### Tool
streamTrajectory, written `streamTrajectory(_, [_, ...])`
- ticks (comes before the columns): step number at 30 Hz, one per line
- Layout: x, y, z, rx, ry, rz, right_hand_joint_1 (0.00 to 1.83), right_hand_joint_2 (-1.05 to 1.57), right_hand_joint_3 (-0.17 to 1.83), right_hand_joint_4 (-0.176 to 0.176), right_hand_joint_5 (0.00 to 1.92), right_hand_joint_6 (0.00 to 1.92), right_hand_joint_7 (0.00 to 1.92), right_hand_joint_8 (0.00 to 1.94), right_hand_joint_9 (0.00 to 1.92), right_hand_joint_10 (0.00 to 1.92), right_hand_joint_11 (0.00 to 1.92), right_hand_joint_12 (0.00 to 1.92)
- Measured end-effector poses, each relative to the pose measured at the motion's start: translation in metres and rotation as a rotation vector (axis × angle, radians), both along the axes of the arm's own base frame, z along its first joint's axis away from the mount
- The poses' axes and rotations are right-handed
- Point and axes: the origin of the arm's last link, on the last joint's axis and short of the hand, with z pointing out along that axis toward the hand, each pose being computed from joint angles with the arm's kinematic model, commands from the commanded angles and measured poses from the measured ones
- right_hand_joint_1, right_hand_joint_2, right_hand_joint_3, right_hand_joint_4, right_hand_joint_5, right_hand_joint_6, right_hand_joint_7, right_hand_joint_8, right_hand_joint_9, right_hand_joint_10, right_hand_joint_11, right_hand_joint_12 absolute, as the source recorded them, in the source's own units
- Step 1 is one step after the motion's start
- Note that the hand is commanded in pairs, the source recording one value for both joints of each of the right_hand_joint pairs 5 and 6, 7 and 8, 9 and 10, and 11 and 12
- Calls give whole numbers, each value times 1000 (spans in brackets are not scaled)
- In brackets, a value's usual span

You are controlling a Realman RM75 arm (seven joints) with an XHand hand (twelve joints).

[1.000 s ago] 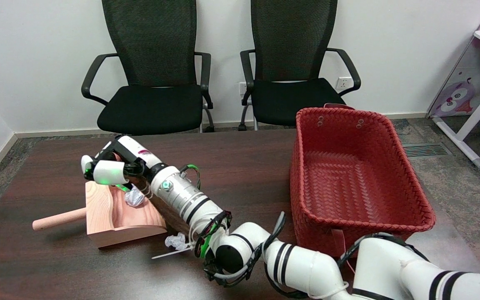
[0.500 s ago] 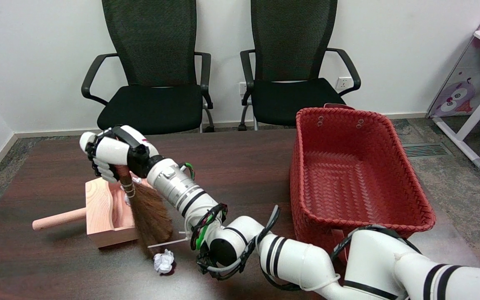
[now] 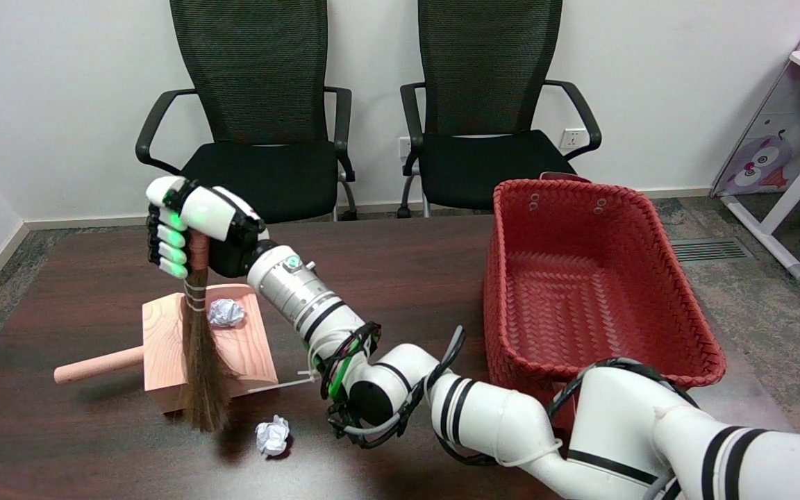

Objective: Sweep the paper ball into the dustpan.

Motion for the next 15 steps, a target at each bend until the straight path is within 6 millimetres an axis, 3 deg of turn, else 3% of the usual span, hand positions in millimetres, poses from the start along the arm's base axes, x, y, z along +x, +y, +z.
streamTrajectory(10, [20, -5, 12, 17, -111, 23, 797, 1047, 1470, -9, 1920, 1920, 1920, 1920, 1920, 1920, 1920, 1920])
streamTrajectory(15, [31, -6, 22, 15, -133, 64, 787, 1118, 1576, -8, 1920, 1920, 1920, 1920, 1920, 1920, 1920, 1920])
